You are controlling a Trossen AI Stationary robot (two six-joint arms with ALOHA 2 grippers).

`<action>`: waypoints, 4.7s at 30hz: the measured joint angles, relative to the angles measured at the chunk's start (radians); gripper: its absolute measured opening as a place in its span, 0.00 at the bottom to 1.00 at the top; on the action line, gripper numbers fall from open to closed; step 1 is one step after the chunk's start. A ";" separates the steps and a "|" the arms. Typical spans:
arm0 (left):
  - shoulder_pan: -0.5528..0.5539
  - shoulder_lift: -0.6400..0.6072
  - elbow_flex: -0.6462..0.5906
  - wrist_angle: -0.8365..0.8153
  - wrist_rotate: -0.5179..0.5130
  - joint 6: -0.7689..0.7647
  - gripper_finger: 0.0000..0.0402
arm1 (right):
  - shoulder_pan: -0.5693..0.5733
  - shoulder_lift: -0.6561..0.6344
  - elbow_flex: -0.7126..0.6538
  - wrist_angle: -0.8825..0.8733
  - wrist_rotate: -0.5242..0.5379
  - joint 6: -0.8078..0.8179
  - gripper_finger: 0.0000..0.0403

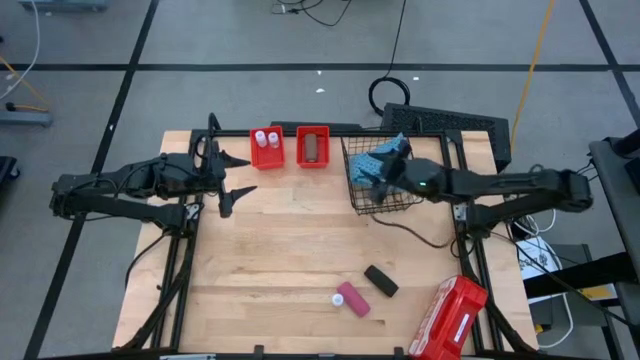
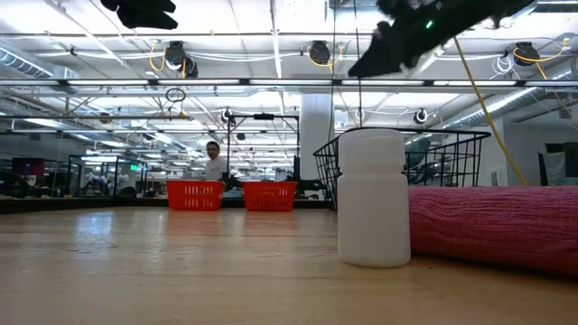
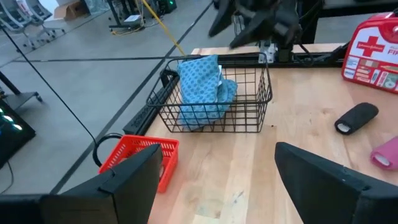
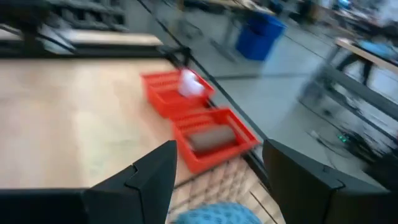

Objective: Pick & Place Medicine items
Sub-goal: Put the black bandage into the right orange basket

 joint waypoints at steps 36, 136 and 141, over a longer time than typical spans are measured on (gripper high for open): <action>-0.003 -0.441 -0.458 0.416 0.199 -0.119 0.76 | 0.549 -0.314 -0.096 0.081 -0.186 0.095 0.52; -0.003 -0.419 -0.457 0.484 0.170 -0.139 0.76 | 0.401 0.287 0.063 0.434 -0.078 0.036 0.16; -0.002 -0.386 -0.457 0.513 0.139 -0.190 0.76 | 0.255 0.301 0.062 0.445 -0.148 0.095 0.17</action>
